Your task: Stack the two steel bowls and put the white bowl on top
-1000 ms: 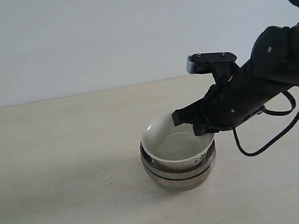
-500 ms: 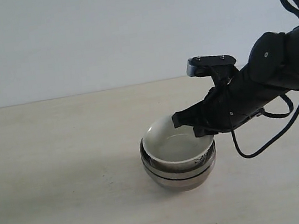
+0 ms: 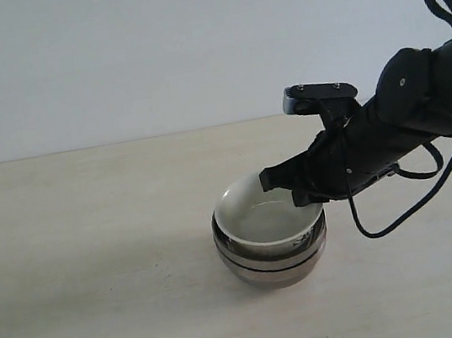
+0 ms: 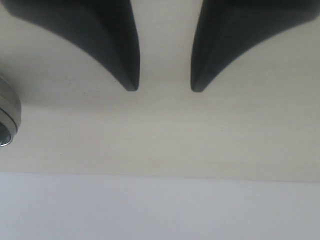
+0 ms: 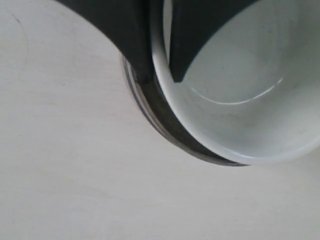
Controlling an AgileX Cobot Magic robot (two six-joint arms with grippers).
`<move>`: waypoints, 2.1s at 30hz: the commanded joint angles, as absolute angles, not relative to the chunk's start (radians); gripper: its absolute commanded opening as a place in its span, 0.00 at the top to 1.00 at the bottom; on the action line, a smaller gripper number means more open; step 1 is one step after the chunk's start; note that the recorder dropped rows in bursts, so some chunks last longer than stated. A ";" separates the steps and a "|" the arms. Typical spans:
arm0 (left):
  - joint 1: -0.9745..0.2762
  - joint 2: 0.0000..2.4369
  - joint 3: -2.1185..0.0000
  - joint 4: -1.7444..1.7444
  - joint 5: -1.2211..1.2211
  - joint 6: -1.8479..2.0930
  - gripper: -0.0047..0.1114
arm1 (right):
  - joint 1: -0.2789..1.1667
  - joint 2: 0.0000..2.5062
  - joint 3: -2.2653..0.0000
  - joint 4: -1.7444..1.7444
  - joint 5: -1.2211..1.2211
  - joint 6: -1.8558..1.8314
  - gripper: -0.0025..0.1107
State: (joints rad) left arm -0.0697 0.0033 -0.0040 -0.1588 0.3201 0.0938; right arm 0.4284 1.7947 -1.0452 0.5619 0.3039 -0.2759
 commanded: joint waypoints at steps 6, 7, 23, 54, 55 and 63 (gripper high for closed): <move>-0.067 0.000 0.000 -0.160 0.315 0.097 0.68 | 0.429 1.792 -1.045 0.569 0.317 -0.271 0.96; -0.067 0.000 0.000 -0.160 0.315 0.097 0.68 | 0.429 1.792 -1.045 0.569 0.318 -0.271 0.94; -0.067 0.000 0.000 -0.160 0.315 0.097 0.68 | 0.429 1.743 -1.073 0.569 0.318 -0.268 0.60; -0.067 0.000 0.000 -0.160 0.315 0.097 0.68 | 0.656 1.890 -1.144 0.541 0.091 -0.349 0.98; -0.067 0.000 0.000 -0.160 0.315 0.097 0.68 | 0.656 1.896 -1.144 0.541 0.080 -0.349 0.98; -0.067 0.000 0.000 -0.160 0.315 0.097 0.68 | 0.656 1.906 -1.152 0.540 0.047 -0.349 0.98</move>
